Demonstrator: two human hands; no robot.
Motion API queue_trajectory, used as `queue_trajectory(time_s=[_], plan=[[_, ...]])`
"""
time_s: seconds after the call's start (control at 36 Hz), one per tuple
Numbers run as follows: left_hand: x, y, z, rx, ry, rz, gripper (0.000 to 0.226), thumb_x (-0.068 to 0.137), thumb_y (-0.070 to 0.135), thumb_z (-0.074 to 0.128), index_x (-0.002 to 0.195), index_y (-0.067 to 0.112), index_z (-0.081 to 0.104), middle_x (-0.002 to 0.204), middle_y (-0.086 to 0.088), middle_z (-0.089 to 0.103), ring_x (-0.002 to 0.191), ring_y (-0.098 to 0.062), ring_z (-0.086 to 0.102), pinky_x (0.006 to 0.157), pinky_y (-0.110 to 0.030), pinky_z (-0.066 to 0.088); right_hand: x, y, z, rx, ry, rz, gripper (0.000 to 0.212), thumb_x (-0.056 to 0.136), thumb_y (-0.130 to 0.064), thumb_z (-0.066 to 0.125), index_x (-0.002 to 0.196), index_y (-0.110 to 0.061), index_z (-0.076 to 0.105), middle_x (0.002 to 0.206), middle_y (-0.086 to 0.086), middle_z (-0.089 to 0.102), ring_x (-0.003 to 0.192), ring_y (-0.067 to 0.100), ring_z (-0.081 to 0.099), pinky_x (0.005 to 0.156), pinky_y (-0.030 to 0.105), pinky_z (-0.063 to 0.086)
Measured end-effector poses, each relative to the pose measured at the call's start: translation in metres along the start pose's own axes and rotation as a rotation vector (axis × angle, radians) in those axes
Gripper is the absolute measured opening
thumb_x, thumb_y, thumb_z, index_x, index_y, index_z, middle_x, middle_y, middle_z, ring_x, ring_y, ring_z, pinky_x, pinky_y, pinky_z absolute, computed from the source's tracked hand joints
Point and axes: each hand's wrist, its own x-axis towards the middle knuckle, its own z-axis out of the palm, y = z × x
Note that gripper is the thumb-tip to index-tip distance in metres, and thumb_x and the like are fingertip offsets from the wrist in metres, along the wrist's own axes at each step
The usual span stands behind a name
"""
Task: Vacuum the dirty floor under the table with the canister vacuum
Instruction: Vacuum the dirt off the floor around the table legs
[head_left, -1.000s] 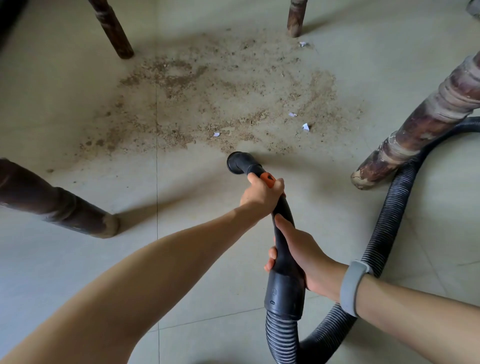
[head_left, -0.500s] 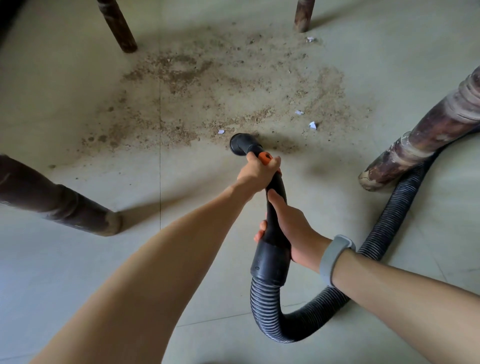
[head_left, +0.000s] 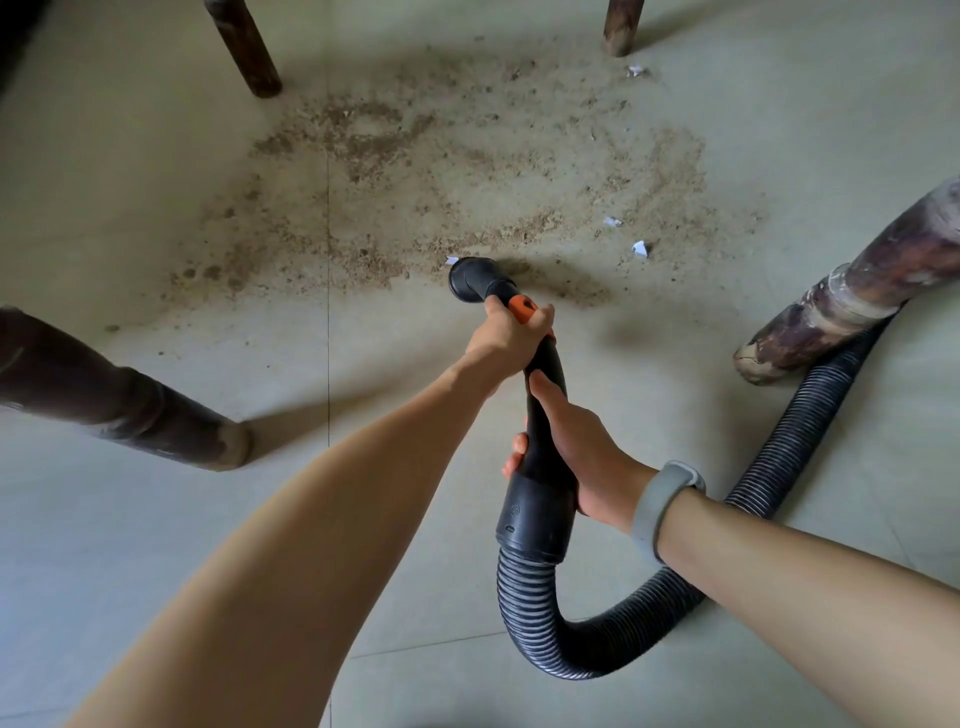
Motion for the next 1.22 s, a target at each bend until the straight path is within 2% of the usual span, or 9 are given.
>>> queue_trajectory(time_s=[0.42,0.5,0.58,0.64,0.72,0.81,0.86,1.03,1.22], plan=[[0.009,-0.011,-0.026,-0.059,-0.008,-0.093,0.049,0.096,0.038,0.048,0.129,0.005,0.035,0.109,-0.017,0.056,0.087,-0.028,0.060,0.064,-0.035,0.052,0.001,0.010,0.014,-0.170,-0.091,-0.140,0.033,0.092,-0.036,0.061,0.083,-0.008,0.045,0.063,0.011,0.052,0.053,0.025,0.054,0.050,0.026,0.053],[0.007,-0.016,-0.029,-0.098,-0.022,-0.102,0.045,0.099,0.036,0.044,0.130,0.006,0.033,0.091,-0.006,0.053,0.071,-0.016,0.054,0.050,-0.028,0.044,0.002,0.021,0.007,-0.236,-0.132,-0.182,0.027,0.090,-0.030,0.065,0.086,-0.008,0.050,0.066,0.010,0.059,0.061,0.027,0.061,0.065,0.034,0.058],[0.005,-0.021,-0.033,-0.151,-0.019,-0.119,0.043,0.100,0.036,0.043,0.132,0.009,0.034,0.084,-0.001,0.051,0.071,-0.015,0.054,0.055,-0.028,0.046,0.002,0.041,-0.002,-0.444,-0.147,-0.216,0.028,0.086,-0.034,0.069,0.090,-0.010,0.056,0.080,0.010,0.067,0.081,0.033,0.068,0.089,0.048,0.055],[0.003,-0.025,-0.035,-0.191,-0.026,-0.139,0.041,0.100,0.035,0.043,0.132,0.011,0.036,0.084,0.000,0.052,0.073,-0.014,0.055,0.062,-0.030,0.047,-0.001,0.051,-0.006,-0.544,-0.153,-0.210,0.029,0.085,-0.037,0.070,0.094,-0.014,0.056,0.084,0.006,0.065,0.080,0.025,0.068,0.074,0.035,0.057],[-0.002,-0.029,-0.041,-0.221,-0.040,-0.158,0.036,0.100,0.034,0.042,0.130,0.014,0.037,0.084,0.001,0.053,0.073,-0.013,0.055,0.060,-0.028,0.047,-0.008,0.062,-0.007,-0.567,-0.128,-0.203,0.030,0.087,-0.035,0.067,0.103,-0.014,0.053,0.082,-0.001,0.058,0.063,0.007,0.057,0.046,0.013,0.039],[-0.006,-0.031,-0.046,-0.297,-0.034,-0.186,0.038,0.100,0.035,0.042,0.131,0.013,0.037,0.089,-0.003,0.055,0.081,-0.020,0.060,0.072,-0.037,0.054,-0.011,0.069,-0.008,-0.548,-0.131,-0.270,0.032,0.084,-0.026,0.072,0.105,-0.016,0.050,0.085,-0.001,0.059,0.064,0.001,0.060,0.053,0.010,0.042],[-0.010,-0.032,-0.049,-0.365,-0.029,-0.212,0.040,0.100,0.037,0.042,0.131,0.013,0.036,0.092,-0.008,0.055,0.085,-0.030,0.064,0.077,-0.044,0.057,-0.012,0.074,-0.007,-0.602,-0.133,-0.323,0.038,0.080,-0.024,0.076,0.104,-0.018,0.048,0.088,0.000,0.061,0.072,0.006,0.064,0.064,0.018,0.049],[-0.023,-0.033,-0.054,-0.623,0.041,-0.309,0.038,0.099,0.040,0.043,0.122,0.010,0.038,0.088,-0.012,0.048,0.060,-0.027,0.060,0.058,-0.038,0.058,-0.011,0.071,-0.002,-0.753,-0.103,-0.410,0.034,0.080,-0.025,0.073,0.102,-0.019,0.048,0.088,0.000,0.062,0.078,0.013,0.063,0.072,0.025,0.053],[-0.034,-0.042,-0.059,-0.766,0.151,-0.348,0.033,0.100,0.042,0.040,0.102,0.009,0.041,0.079,-0.011,0.045,0.058,-0.025,0.054,0.060,-0.038,0.057,-0.008,0.069,0.001,-0.828,-0.167,-0.432,0.027,0.082,-0.021,0.071,0.099,-0.020,0.050,0.084,-0.004,0.060,0.072,0.005,0.059,0.066,0.013,0.045]])
